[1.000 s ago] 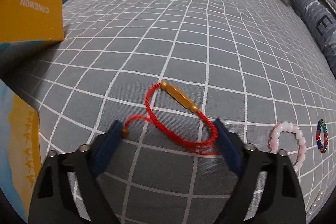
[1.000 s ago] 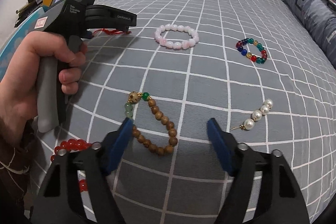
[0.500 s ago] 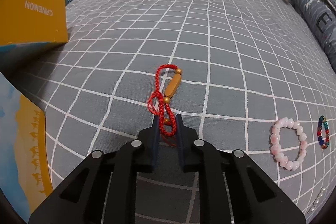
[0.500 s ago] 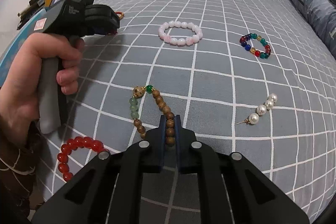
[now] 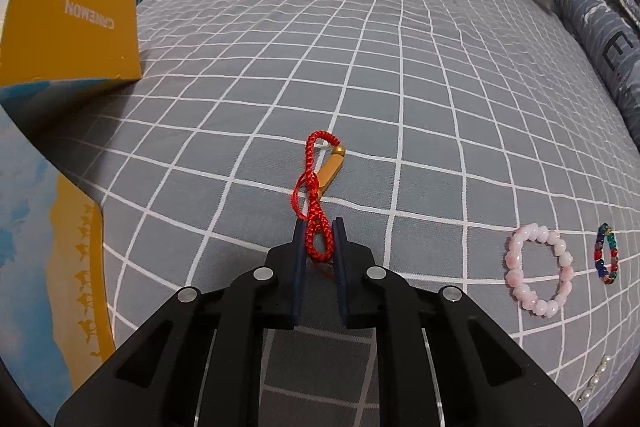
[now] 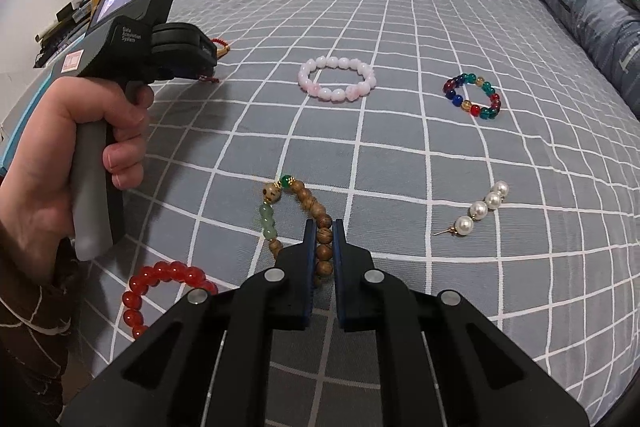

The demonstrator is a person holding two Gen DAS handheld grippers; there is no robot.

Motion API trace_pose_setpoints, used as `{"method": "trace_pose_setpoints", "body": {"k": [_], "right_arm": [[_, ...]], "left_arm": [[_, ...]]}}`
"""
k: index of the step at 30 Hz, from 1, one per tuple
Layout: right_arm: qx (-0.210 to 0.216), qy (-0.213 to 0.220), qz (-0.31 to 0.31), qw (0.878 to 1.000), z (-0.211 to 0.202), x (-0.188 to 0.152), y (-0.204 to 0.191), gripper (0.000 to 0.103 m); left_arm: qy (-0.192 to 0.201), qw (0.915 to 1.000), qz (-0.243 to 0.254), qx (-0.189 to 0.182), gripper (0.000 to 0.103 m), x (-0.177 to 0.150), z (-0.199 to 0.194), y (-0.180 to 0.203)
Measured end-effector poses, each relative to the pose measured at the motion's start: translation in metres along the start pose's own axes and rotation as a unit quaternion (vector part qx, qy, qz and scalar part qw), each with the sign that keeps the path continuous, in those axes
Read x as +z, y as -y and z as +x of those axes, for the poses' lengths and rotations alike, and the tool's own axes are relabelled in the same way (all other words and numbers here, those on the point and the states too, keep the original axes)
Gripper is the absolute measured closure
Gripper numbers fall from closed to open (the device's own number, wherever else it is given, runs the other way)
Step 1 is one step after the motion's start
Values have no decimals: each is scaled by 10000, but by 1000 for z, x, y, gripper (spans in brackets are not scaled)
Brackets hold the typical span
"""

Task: Organize jewelry
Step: 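Lift both held bracelets and carry them over the white box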

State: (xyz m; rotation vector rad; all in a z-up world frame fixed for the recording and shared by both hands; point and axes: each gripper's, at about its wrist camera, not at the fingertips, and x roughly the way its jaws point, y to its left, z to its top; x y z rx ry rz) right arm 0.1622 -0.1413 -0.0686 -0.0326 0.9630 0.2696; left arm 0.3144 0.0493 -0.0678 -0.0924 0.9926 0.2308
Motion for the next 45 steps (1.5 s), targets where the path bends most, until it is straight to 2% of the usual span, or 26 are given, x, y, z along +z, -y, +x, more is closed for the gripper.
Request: {"method": "trace_pose_setpoints", "body": {"k": [27,40,45], "right_arm": [[14,445,49,9990,-38,7,0,96],[-3,687,-12,9976,-52,31,-4,96],[-37,762,-55,9971,-57,46,-9,96]], "left_arm": [[261,9988,177,-387,91,-9,-74,-14],[324,9948,311,-914,91,-22,-128,-26],[433,9938,367,-957,91,-27,-152,-33]]}}
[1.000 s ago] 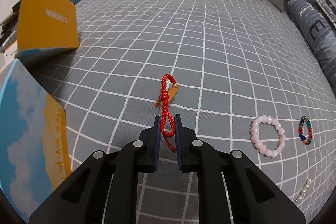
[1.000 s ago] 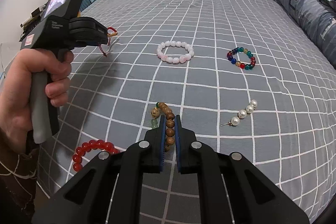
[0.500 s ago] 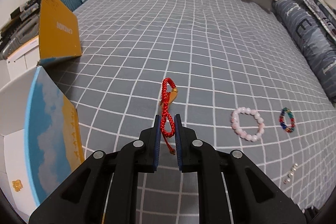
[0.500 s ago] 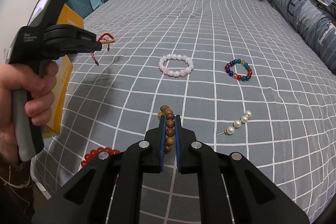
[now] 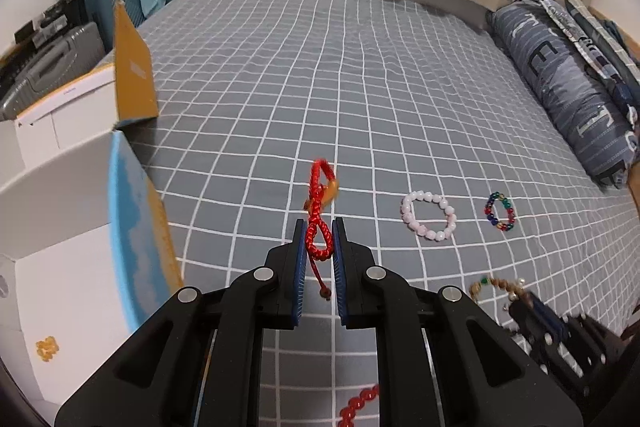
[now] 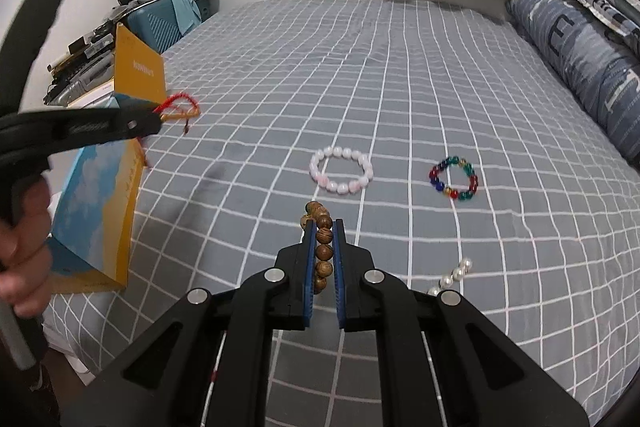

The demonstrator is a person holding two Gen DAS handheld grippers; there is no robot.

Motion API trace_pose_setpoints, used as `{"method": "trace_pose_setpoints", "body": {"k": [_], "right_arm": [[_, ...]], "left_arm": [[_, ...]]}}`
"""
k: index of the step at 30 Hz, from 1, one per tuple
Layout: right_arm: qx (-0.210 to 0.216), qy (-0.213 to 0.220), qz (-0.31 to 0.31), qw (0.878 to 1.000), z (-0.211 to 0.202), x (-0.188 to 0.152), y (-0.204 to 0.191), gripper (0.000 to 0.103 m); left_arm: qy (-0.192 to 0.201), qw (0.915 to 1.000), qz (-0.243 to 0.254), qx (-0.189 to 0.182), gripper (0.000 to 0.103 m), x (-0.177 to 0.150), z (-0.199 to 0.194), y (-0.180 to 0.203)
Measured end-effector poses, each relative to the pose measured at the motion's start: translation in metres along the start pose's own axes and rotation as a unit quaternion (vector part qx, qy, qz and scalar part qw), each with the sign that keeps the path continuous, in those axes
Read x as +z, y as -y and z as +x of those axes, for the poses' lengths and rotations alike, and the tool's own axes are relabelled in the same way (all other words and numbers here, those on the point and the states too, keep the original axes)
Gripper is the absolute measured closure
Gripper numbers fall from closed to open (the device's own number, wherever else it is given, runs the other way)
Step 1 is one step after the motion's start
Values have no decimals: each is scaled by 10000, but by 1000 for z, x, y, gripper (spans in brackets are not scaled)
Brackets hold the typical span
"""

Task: Organize jewelry
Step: 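Lift both held bracelets and carry them over the white box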

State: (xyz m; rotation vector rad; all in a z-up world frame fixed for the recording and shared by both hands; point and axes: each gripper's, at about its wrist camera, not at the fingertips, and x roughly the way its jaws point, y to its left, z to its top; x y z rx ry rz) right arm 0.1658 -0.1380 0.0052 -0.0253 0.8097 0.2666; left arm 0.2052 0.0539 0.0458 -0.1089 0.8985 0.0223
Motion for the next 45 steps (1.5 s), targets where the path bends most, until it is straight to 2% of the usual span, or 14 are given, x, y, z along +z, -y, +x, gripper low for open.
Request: {"method": "trace_pose_setpoints", "body": {"k": [9,15,20,29,38,45], "right_arm": [[6,133,-151,9998,-7,34,-20,96],[149,284,-296,9990,-15,59,-45,95],[374,411,-494,9972,-20,79,-80,96],[814,478,-956,9909,-25,89,-149,96],[1217,385,-1417,9816,-25,78,-217,96],[1484,107,-1715,9739,-8,59,-269,96]], "left_arm": [[345,9994,-67,34,91,-6,-58,-20],[591,9978,-261,133,91,-13,-100,-51],[715,9954,-506,387,92,-22,-131,-90],[690,9891,-1034,787,92,-45,-146,-152],[554,9806,-1443,1208,92,-72,-145,-211],[374,9735,-1718,1466,92,-97,-142,-246]]}}
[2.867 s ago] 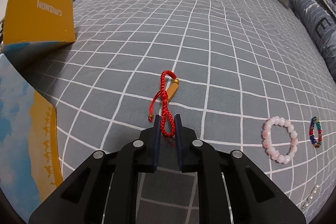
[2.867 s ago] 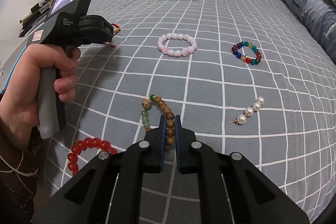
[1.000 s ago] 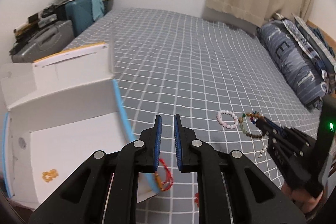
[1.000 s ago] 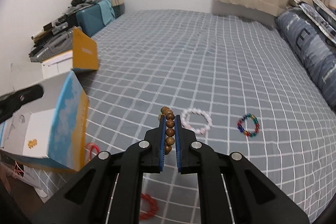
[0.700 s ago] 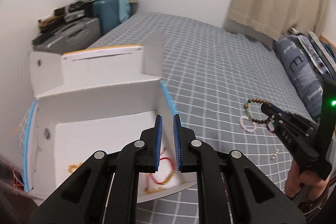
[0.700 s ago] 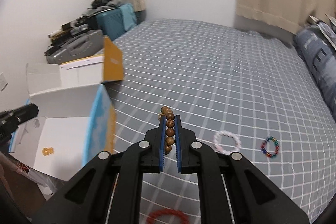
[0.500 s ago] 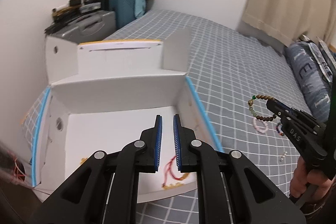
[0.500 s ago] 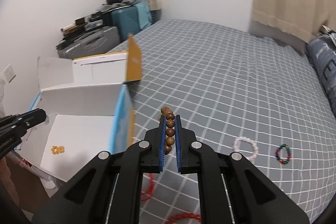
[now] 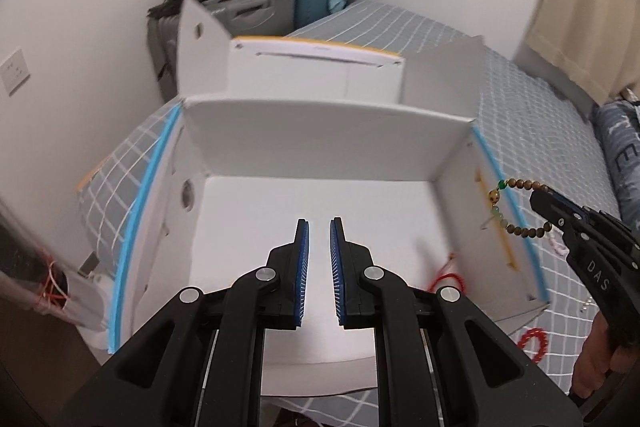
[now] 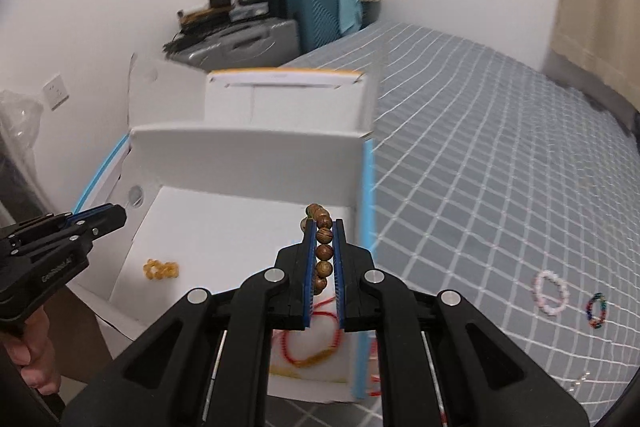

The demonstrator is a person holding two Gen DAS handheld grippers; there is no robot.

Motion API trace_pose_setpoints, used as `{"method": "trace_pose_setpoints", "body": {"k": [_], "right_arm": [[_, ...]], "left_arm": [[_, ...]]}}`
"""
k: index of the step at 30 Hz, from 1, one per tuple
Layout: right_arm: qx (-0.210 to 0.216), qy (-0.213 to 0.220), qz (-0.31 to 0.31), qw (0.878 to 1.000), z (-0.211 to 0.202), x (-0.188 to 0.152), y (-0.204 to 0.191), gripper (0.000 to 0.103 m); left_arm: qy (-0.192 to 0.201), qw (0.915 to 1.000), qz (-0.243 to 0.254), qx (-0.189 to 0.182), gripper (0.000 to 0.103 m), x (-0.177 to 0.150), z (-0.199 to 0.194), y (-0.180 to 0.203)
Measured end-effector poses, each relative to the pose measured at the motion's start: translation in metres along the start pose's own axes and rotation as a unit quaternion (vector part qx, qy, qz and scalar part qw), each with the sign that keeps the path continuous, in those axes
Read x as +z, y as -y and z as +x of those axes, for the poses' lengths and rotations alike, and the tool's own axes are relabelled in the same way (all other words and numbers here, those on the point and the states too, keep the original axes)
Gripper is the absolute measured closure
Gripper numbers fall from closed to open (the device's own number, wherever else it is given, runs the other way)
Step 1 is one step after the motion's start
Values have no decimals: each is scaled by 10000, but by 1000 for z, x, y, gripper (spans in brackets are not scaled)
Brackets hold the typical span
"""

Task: Organize jewelry
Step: 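Lift both held bracelets and carry them over the white box, then open the left tool and the right tool to drop both bracelets into the box, then move both open tools back toward the pearl string and remaining bracelets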

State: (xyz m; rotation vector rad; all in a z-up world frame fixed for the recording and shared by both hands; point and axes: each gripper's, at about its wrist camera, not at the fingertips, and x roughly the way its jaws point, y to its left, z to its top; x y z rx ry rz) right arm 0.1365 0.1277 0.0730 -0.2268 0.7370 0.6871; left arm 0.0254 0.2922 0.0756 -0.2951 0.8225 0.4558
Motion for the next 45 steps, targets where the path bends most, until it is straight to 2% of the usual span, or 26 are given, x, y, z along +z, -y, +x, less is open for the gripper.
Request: {"method": "trace_pose_setpoints", "body": {"k": [12,21,22,24,25,26,28,30,32,36,40,45], "right_arm": [[87,-582,-12,9983,46,-16,-27,96],[94,-814,-75,9966,60,-26,-40,93],[99,-807,-88,9967,59,-26,-41,91],[138,-756,-87,9970,56,-26,-42,70],[169,-716,-68,9973,53,-25,-42,65],[195,-670,-42,9976,50,-24,-42,59],[184,-583,-71,9981,44,-23,-42,49],[166,-430,-59,9989,35,-21,-41,36],[162,-325,-44,9993,28,-19,-40,28],[52,41,39,10000,4,-11,-29,12],[-70,293,100,9995,-16,-4,-13,8],[-356,507,224,9978,-41,0,16,7]], "left_arm": [[-352,9989,-137,293,92,-14,29,-28],[-561,9978,-190,307,92,-18,41,-34],[-565,9977,-208,300,91,-18,40,-34],[-550,9978,-222,302,89,-18,39,-35],[-542,9978,-232,313,85,-19,39,-36],[-527,9977,-257,333,72,-20,38,-37],[-468,9977,-293,382,62,-20,35,-38],[-440,9978,-299,397,56,-19,33,-38],[-364,9982,-314,370,36,-18,28,-38],[-188,9985,-259,435,22,-15,18,-34],[-25,9988,-227,433,7,-9,8,-25],[132,9993,-114,321,6,-2,-3,-5]]}}
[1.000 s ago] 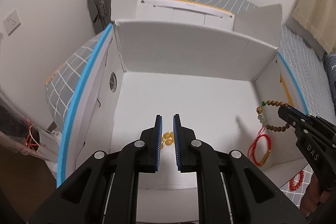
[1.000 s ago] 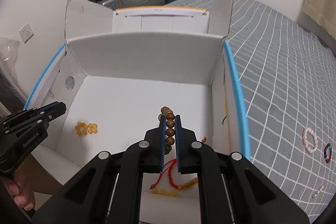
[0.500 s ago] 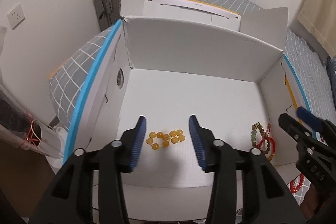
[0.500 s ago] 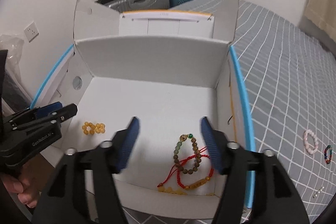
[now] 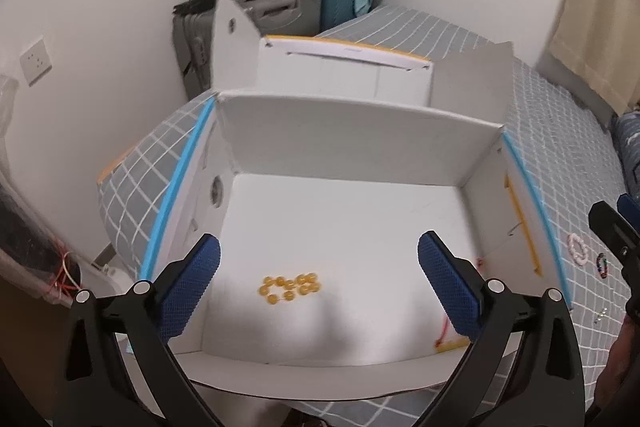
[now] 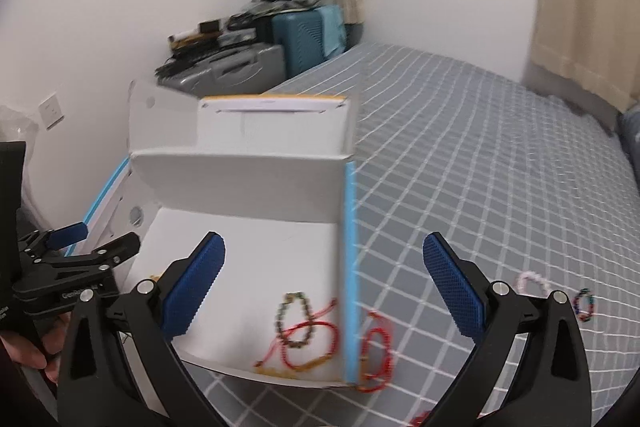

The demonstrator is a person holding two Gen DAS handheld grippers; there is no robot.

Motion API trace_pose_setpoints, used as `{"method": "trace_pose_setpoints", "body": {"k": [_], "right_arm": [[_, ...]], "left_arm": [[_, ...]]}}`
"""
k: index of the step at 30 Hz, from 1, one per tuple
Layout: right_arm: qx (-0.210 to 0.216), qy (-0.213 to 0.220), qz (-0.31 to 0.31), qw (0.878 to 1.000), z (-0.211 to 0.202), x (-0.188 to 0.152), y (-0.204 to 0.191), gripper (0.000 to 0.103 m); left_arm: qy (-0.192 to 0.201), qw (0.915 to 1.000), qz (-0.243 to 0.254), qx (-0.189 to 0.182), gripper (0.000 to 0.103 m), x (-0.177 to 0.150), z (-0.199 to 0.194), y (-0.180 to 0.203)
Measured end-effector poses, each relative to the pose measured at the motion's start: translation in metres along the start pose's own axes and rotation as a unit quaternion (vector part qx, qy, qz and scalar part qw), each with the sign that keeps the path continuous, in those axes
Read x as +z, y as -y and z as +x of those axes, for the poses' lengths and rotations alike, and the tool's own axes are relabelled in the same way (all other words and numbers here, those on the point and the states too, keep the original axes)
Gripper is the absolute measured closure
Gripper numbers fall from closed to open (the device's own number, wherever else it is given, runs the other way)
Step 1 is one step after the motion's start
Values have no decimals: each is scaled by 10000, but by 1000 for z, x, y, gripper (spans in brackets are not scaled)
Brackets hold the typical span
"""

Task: Organize jewelry
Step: 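Move both open tools back toward the pearl string and remaining bracelets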

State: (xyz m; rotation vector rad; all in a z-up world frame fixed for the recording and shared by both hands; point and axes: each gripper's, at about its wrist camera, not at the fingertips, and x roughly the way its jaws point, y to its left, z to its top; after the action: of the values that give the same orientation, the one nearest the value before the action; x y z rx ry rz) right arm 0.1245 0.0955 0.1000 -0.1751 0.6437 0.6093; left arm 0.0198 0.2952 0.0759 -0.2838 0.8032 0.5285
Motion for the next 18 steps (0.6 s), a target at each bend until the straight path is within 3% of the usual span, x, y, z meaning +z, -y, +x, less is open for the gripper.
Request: {"method": "trace_pose_setpoints", "body": {"k": [10,18], "right_arm": [[-750,147,534,9956,-41,-6,90,7],[-1519,104,1011,9832,-71,-29,172,7]], "left_arm": [[261,9955,529,-742,6,12,-21,95],[268,9893,960,-1066,6,9,-22,187]]}}
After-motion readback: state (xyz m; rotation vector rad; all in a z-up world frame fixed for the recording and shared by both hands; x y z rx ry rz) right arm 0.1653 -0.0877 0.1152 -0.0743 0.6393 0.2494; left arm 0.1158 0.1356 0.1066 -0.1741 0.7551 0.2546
